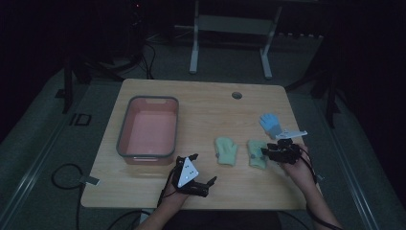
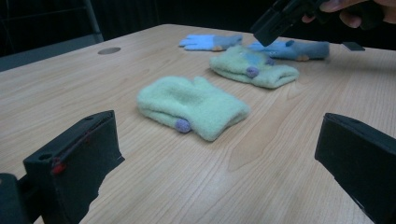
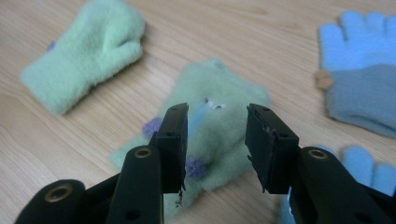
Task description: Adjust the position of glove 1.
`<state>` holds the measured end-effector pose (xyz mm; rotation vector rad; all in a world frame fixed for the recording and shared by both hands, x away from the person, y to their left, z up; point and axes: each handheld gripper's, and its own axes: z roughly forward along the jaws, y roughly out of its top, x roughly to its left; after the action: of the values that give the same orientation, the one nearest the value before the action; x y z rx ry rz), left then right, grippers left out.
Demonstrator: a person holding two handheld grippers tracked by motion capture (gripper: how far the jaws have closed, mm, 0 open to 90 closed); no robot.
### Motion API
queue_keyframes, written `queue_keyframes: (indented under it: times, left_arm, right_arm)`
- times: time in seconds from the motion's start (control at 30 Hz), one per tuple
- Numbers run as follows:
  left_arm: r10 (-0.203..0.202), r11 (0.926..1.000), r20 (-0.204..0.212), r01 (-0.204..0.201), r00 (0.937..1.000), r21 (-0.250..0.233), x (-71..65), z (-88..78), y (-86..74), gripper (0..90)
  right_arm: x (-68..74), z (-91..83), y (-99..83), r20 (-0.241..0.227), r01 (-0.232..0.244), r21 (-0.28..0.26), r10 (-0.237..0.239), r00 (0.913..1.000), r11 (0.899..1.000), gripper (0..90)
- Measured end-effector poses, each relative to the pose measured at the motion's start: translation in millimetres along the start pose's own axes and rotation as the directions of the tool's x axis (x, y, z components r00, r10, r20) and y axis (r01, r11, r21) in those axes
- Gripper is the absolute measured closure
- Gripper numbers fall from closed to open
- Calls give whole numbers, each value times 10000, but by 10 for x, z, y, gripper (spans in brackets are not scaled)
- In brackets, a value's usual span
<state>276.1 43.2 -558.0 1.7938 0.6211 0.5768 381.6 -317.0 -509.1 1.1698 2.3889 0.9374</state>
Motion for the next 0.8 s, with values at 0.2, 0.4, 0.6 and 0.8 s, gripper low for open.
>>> queue_keyframes:
  times: [0.2,0.4,0.6,0.8]
  left_arm:
    - [-1,10000,-44,1,10000,-36,-2,-3,-2,0]
    - [53,10000,-77,-53,10000,-35,-8,-4,-2,0]
    - [29,10000,-60,-29,10000,-20,-5,-2,-1,0]
    - [3,10000,-69,-3,10000,-15,-4,-1,-1,0]
  right_arm:
    - [44,111,-25,-12,-140,92,140,9999,9999,551]
    - [41,267,-133,239,-208,436,198,9995,9988,571]
    - [67,274,-213,70,-777,-44,778,9969,9970,738]
    - [105,278,-177,156,-988,162,986,9950,9950,797]
